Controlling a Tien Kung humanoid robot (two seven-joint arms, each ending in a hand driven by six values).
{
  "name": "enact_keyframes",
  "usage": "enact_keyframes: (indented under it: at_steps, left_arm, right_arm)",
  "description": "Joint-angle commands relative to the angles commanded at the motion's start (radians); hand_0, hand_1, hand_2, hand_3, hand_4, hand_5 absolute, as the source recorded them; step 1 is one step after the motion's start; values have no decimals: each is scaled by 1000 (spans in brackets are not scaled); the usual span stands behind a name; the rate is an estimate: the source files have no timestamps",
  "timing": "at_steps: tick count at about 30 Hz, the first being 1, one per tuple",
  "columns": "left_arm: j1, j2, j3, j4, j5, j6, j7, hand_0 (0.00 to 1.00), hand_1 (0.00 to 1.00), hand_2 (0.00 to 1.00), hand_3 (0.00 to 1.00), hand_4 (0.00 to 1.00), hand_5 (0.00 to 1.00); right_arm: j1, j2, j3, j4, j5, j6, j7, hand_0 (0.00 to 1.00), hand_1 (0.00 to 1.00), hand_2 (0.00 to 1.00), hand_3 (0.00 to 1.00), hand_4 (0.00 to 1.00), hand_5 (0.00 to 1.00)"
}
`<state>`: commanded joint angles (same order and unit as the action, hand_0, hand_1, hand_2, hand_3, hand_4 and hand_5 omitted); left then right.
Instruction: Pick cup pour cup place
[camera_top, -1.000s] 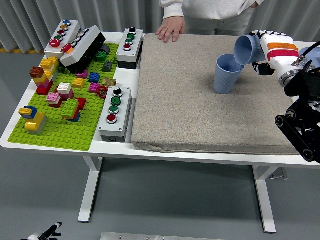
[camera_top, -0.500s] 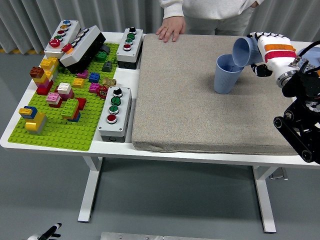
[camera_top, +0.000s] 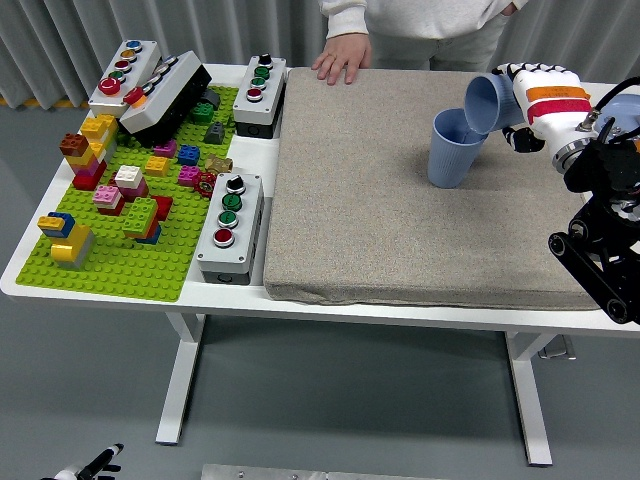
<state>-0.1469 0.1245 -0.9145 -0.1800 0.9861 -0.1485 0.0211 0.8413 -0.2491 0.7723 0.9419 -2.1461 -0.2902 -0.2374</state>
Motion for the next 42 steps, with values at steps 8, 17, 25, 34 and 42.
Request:
enact_keyframes:
  at_steps: [8, 17, 25, 34, 42]
  left_arm:
    - [0, 0, -2, 0, 1, 0, 0, 891, 846, 890, 800, 668, 989]
    - [-1, 0, -4, 0, 3, 0, 1, 891, 846, 890, 799, 667, 990]
    - [3, 0, -4, 0, 1, 0, 1, 891, 845, 890, 799, 668, 990]
    - [4, 0, -5, 0, -1, 1, 1, 891, 846, 890, 799, 668, 989]
    - [7, -1, -6, 0, 0, 2, 1, 891, 845, 890, 800, 668, 990]
  right_arm:
    - [3, 0, -7, 1, -1, 2, -6, 719, 579, 474, 503, 608, 2]
    - [6, 0, -7, 0, -2, 4, -9, 720, 579, 475, 503, 608, 2]
    - [6, 3, -1, 3, -5, 6, -9, 720, 579, 476, 502, 608, 2]
    - [10, 0, 5, 10, -3, 14, -7, 720, 579, 476, 502, 609, 2]
    - [2, 6, 23, 4, 26, 7, -6, 721, 579, 476, 502, 608, 2]
